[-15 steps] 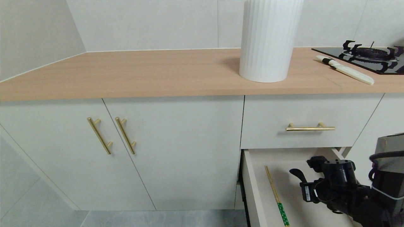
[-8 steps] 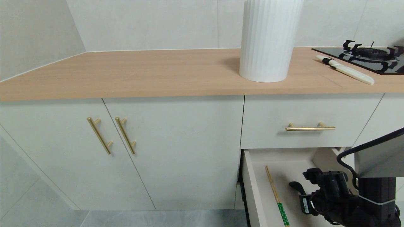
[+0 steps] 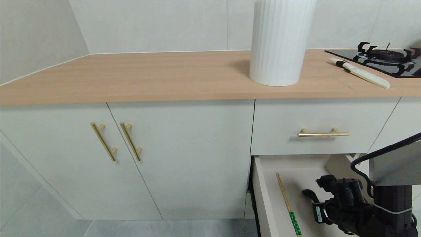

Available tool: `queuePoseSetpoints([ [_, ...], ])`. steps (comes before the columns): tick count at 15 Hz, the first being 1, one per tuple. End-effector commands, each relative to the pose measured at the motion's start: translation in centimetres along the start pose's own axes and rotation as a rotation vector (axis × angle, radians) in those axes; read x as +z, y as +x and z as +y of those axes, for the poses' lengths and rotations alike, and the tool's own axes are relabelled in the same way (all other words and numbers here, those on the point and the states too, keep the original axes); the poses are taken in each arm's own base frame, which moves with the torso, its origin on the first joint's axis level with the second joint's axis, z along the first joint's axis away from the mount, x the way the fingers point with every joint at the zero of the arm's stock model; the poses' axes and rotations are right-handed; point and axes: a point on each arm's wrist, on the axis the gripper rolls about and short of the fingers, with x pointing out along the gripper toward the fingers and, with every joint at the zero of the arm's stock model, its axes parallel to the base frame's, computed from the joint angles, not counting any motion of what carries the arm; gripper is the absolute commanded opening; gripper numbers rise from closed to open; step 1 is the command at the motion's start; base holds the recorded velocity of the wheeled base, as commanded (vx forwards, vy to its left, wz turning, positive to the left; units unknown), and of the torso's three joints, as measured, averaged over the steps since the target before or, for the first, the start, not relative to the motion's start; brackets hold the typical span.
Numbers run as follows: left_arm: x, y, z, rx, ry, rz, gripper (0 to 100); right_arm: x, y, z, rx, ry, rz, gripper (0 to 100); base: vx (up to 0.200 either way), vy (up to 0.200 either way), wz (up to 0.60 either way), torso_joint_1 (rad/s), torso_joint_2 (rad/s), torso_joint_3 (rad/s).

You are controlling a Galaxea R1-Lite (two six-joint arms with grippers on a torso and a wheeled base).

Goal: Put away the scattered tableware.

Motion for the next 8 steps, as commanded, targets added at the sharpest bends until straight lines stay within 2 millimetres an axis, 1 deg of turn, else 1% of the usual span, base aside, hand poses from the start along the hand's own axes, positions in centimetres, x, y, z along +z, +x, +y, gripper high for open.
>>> queuePoseSetpoints([
  [1,0.0,0.0,0.0,0.001,0.000,0.000,100,0.1,-0.1,0.0,0.001,-0.001,-0.002,100,0.000,0.000,0.00,0.000,0.00,0.000],
  [4,0.0,0.0,0.0,0.001,0.000,0.000,100,0.3,-0.3,0.0,0.000,0.002,-0.011,100,0.000,0.000,0.00,0.000,0.00,0.000],
  [7,0.0,0.0,0.0,0.001,0.000,0.000,100,1.6,-1.8,-0.2,0.006,0.011,-0.067,100,0.000,0.000,0.00,0.000,0.00,0.000],
  [8,0.0,0.0,0.0,0.001,0.000,0.000,100,2.5,-3.0,-0.3,0.009,0.016,-0.105,100,0.000,0.000,0.00,0.000,0.00,0.000],
])
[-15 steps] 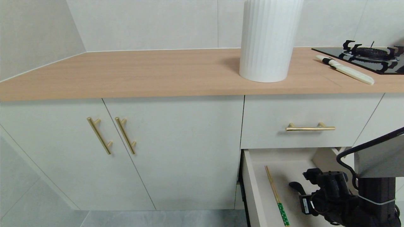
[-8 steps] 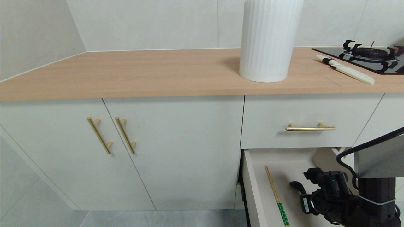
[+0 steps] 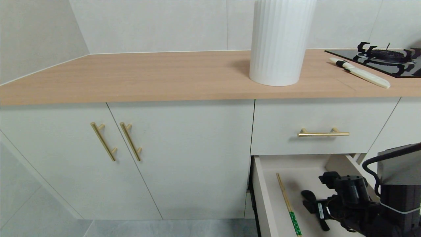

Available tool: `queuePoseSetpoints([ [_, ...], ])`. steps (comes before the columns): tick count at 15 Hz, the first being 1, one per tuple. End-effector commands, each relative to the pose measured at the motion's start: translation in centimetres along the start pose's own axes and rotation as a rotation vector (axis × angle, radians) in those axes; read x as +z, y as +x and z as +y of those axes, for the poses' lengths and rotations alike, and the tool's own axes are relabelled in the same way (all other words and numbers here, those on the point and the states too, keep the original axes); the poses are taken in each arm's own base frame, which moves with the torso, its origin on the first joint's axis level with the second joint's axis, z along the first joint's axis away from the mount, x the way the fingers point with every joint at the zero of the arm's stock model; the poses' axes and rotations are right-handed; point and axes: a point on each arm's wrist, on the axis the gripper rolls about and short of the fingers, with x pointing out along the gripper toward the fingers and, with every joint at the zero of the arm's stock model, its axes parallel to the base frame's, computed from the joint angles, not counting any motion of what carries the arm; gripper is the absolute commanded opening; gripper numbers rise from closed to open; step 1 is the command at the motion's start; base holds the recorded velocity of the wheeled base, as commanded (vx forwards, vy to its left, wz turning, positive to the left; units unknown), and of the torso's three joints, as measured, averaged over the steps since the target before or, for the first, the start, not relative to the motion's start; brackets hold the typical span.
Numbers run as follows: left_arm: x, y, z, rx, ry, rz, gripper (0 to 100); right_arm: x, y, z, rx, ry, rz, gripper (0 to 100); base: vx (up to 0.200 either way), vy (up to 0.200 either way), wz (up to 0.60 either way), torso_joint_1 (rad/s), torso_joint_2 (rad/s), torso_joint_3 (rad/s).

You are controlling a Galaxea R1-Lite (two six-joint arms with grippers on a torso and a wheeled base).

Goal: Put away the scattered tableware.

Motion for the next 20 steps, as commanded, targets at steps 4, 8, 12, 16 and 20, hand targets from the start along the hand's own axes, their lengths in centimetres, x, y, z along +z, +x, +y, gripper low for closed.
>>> queuePoseSetpoints([
  [4,0.0,0.0,0.0,0.001,0.000,0.000,100,5.2,-6.8,-0.8,0.007,0.023,-0.128,100,0.000,0.000,0.00,0.000,0.00,0.000],
  [8,0.0,0.0,0.0,0.001,0.000,0.000,100,8.1,-13.8,-1.4,0.031,-0.002,0.017,100,0.000,0.000,0.00,0.000,0.00,0.000],
  [12,0.0,0.0,0.0,0.001,-0.002,0.000,100,9.4,-19.2,-1.4,0.131,-0.027,0.129,100,0.000,0.000,0.00,0.000,0.00,0.000],
  [16,0.0,0.0,0.0,0.001,-0.002,0.000,100,9.2,-20.8,-1.1,0.151,-0.054,0.129,100,-0.100,0.000,0.00,-0.004,0.00,0.001],
  [20,0.0,0.0,0.0,0.002,-0.002,0.000,100,8.9,-22.9,-0.5,0.197,-0.104,0.178,100,-0.200,0.000,0.00,0.004,0.00,0.005],
])
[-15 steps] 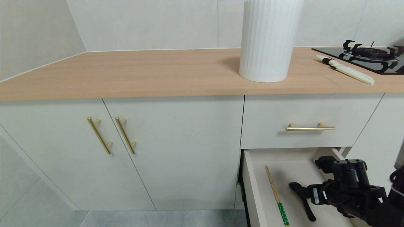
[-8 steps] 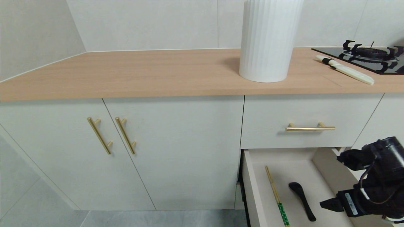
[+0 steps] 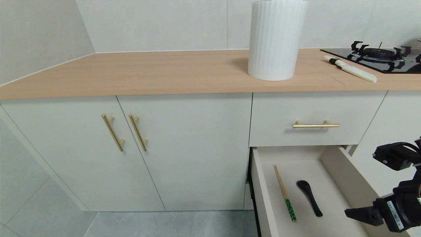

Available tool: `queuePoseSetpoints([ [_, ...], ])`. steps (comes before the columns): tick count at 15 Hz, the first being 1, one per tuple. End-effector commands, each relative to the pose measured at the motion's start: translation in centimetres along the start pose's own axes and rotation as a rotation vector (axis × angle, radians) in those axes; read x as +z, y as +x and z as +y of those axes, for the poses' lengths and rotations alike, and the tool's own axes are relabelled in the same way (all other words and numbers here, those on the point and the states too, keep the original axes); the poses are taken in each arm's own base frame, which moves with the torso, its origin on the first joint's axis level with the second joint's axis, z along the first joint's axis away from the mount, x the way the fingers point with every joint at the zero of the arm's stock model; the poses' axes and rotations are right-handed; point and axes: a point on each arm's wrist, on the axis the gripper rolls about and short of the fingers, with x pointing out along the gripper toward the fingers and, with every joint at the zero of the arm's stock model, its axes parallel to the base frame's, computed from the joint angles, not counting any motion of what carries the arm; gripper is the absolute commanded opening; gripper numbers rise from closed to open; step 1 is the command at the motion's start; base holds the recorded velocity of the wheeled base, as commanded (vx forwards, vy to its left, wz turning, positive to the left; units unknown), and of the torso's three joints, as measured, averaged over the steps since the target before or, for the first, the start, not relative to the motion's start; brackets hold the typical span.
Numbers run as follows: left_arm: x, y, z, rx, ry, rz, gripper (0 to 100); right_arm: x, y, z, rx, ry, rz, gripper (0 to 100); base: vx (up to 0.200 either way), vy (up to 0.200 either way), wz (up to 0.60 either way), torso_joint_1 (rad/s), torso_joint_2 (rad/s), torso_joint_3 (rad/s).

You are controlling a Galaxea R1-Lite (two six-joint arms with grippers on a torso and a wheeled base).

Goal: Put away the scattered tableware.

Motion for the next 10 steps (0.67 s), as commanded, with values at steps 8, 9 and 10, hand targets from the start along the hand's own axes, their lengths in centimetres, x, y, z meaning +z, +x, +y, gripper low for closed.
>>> queuePoseSetpoints([
  [8,0.0,0.0,0.0,0.000,0.000,0.000,100,-0.7,1.0,2.2,0.043,-0.057,0.249,100,-0.075,0.000,0.00,0.000,0.00,0.002],
  [9,0.0,0.0,0.0,0.000,0.000,0.000,100,-0.6,1.6,2.7,0.045,-0.038,0.276,100,0.000,0.000,0.00,0.000,0.00,0.000],
  [10,0.0,0.0,0.0,0.000,0.000,0.000,100,-0.7,2.7,3.1,0.035,-0.027,0.338,100,0.000,0.000,0.00,0.000,0.00,0.000],
])
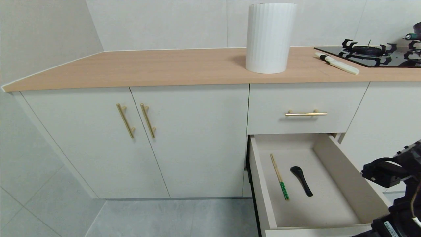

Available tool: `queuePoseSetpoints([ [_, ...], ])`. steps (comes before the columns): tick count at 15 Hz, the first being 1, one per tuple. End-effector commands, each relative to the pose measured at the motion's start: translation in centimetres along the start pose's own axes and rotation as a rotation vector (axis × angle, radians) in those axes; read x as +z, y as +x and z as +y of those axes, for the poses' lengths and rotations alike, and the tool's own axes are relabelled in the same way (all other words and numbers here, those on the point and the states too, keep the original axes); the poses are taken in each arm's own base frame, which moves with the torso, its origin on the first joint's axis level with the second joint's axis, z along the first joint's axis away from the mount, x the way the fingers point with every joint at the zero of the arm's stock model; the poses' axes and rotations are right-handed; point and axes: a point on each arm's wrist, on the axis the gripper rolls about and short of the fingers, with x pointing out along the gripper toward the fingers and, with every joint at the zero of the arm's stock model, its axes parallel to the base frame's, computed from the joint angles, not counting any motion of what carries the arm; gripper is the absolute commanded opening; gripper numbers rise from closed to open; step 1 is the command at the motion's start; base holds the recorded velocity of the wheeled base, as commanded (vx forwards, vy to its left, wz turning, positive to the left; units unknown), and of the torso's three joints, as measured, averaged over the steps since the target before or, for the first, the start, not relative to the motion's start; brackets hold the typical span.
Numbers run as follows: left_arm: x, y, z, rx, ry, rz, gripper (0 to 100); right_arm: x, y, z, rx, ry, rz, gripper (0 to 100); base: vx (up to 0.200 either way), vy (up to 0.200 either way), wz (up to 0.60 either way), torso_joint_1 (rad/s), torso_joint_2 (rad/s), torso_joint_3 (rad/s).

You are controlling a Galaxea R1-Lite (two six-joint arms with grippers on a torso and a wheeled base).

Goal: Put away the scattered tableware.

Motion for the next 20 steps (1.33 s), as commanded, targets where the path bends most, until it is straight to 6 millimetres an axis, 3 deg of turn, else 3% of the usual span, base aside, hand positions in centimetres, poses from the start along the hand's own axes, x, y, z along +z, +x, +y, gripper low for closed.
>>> queuePoseSetpoints([
  [1,0.0,0.0,0.0,0.001,0.000,0.000,100,0.7,2.9,1.1,-0.019,-0.017,0.161,100,0.000,0.000,0.00,0.000,0.00,0.000],
  [9,0.0,0.0,0.0,0.001,0.000,0.000,100,2.0,6.8,1.7,-0.086,0.068,0.318,100,0.000,0.000,0.00,0.000,0.00,0.000],
  [12,0.0,0.0,0.0,0.001,0.000,0.000,100,2.2,6.7,1.4,-0.160,0.063,0.274,100,0.000,0.000,0.00,0.000,0.00,0.000],
  [20,0.0,0.0,0.0,0.002,0.000,0.000,100,3.8,7.4,0.0,-0.153,0.150,0.146,100,0.000,0.000,0.00,0.000,0.00,0.000],
])
